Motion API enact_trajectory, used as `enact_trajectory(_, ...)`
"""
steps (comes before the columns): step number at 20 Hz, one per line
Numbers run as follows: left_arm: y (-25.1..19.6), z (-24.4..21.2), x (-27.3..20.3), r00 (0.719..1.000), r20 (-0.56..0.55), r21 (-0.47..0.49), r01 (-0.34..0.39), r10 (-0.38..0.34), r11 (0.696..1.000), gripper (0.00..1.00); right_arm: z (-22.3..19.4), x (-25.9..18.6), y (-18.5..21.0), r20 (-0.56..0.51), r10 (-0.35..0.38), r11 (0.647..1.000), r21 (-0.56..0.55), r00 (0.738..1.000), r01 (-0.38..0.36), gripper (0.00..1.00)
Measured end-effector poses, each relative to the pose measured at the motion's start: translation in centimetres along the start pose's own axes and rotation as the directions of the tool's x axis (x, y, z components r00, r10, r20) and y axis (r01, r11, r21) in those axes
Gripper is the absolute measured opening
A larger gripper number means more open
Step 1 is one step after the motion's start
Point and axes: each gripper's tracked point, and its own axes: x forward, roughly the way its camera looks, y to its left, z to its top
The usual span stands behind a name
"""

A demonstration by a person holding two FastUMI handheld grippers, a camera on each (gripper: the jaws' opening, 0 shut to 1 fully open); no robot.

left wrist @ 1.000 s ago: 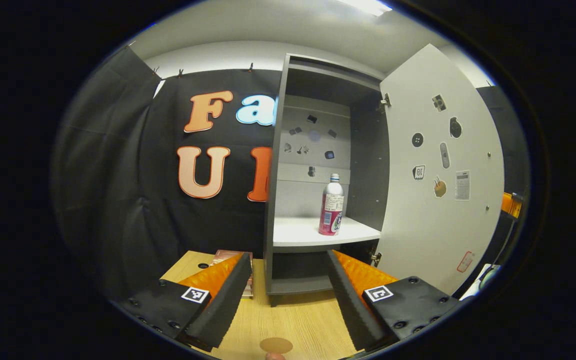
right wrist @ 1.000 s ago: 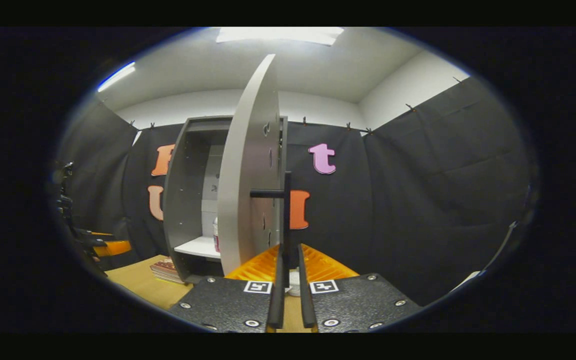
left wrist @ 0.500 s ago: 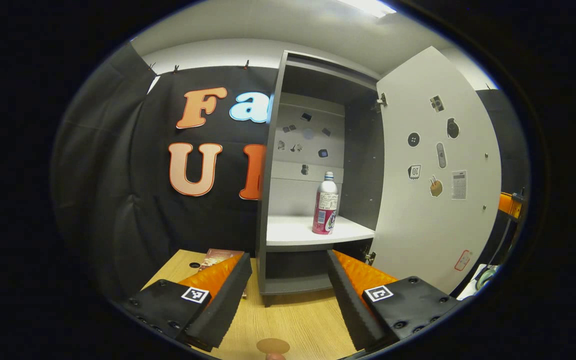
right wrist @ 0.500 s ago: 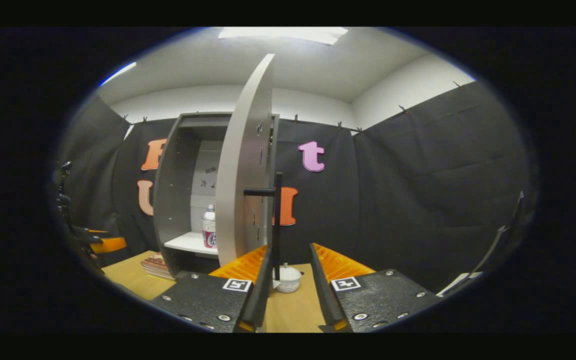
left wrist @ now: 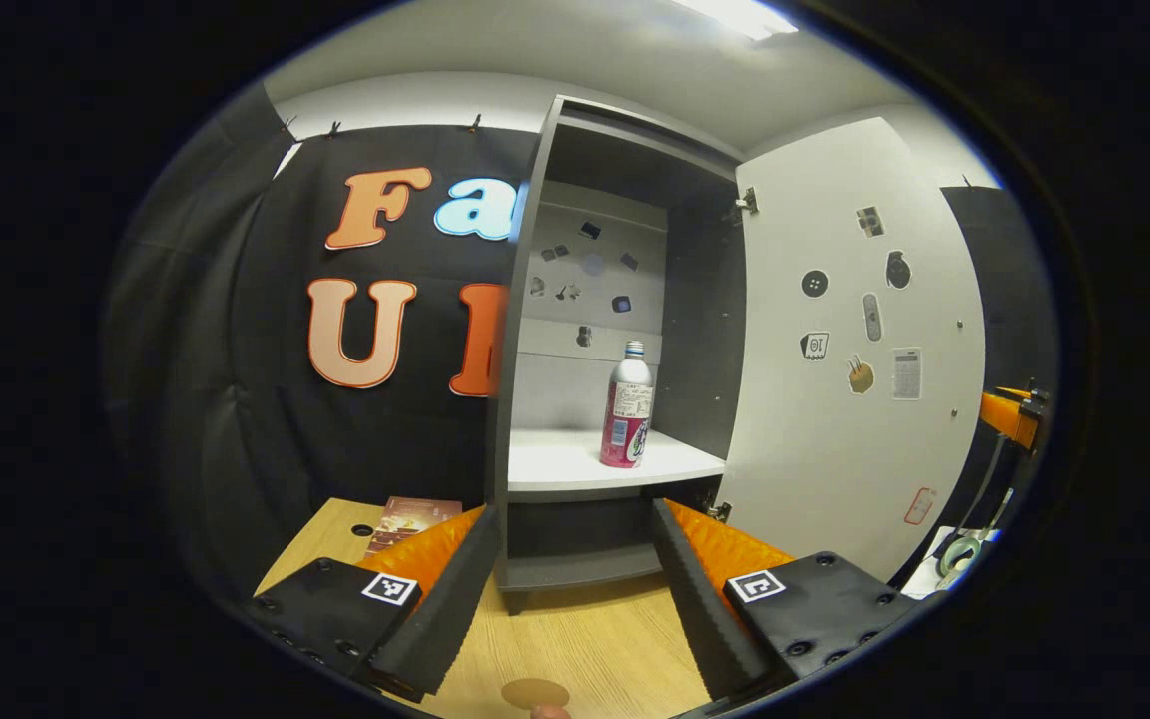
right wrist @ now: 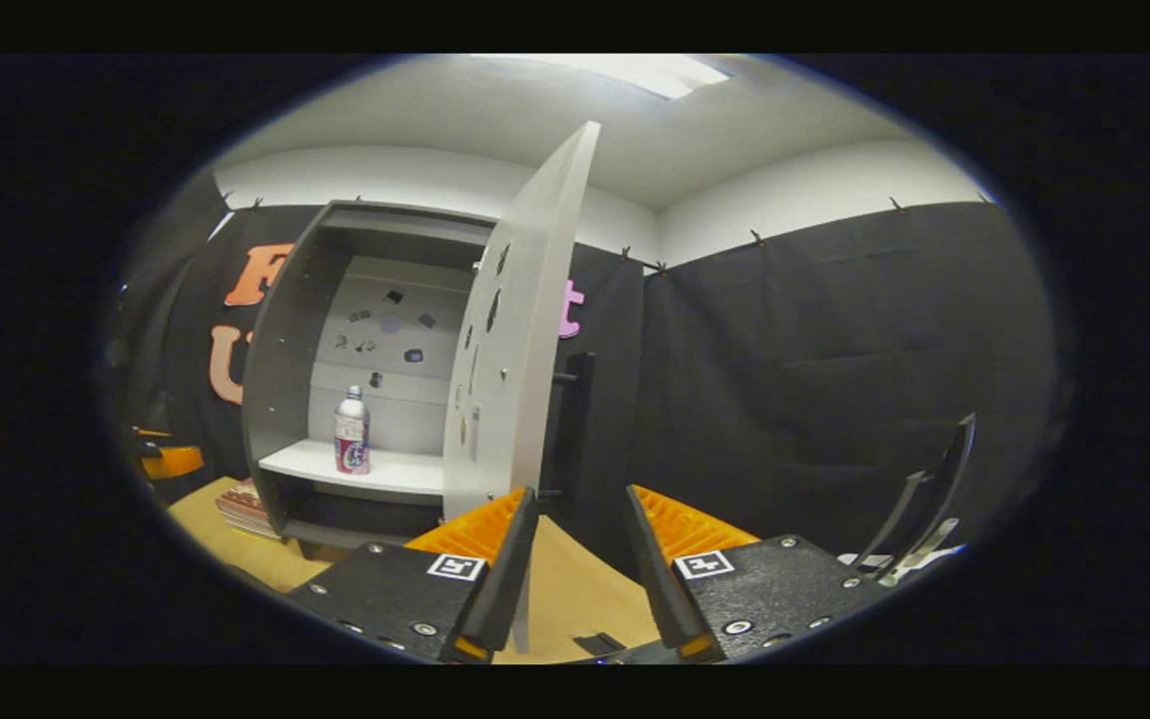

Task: Open the cabinet door with the right hand, grasp the bottle in the cabinet with the left hand and place it on the coaster, then close the cabinet door with the right hand.

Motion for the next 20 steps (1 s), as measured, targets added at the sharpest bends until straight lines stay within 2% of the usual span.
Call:
enact_trajectory(3,0.1,0.3,0.4,1.0,0.007,0.009,0.025,-0.025,1.0,0.99,-0.1,-0.8,0.7,-0.008,-0.012,1.0,0.003,1.0,0.012,0.6)
enact_trajectory(4,0.1,0.4,0.3,0.999,0.008,0.008,0.036,-0.036,0.999,0.97,0.2,-1.2,1.7,-0.003,-0.006,1.0,0.0,1.0,0.006,0.57)
enact_trajectory(5,0.1,0.5,0.4,0.999,0.009,0.008,0.046,-0.046,0.999,0.99,0.3,-1.6,2.7,0.002,-0.001,1.0,-0.006,1.0,0.001,0.53)
enact_trajectory(6,0.4,0.6,0.4,0.999,0.009,0.011,0.049,-0.049,0.999,0.99,0.5,-1.9,3.7,0.006,0.003,1.0,-0.012,1.0,-0.003,0.53)
enact_trajectory(7,0.8,0.8,0.5,0.999,0.008,0.017,0.05,-0.05,0.999,0.99,0.6,-2.0,4.8,0.009,0.012,1.0,-0.015,1.0,-0.012,0.57)
enact_trajectory(10,1.5,1.3,0.7,0.998,0.02,0.024,0.058,-0.058,0.998,0.97,0.4,-2.1,9.1,0.008,0.066,0.998,-0.018,0.998,-0.066,0.62)
enact_trajectory(13,2.4,1.6,0.7,0.998,0.031,0.02,0.05,-0.05,0.999,0.97,0.1,-1.7,13.0,-0.001,0.136,0.991,0.002,0.991,-0.136,0.72)
enact_trajectory(17,3.4,2.4,1.1,0.999,0.051,0.042,0.017,-0.02,0.999,0.99,-0.2,-0.1,17.5,-0.008,0.246,0.969,0.031,0.969,-0.245,0.8)
enact_trajectory(19,3.7,2.3,1.6,0.998,0.057,0.069,-0.012,0.008,0.998,0.97,-0.3,1.0,19.1,-0.001,0.296,0.955,0.023,0.955,-0.296,0.85)
enact_trajectory(20,3.6,2.3,2.0,0.998,0.064,0.07,-0.023,0.019,0.997,0.99,-0.4,1.6,19.8,0.005,0.318,0.948,0.02,0.948,-0.318,0.86)
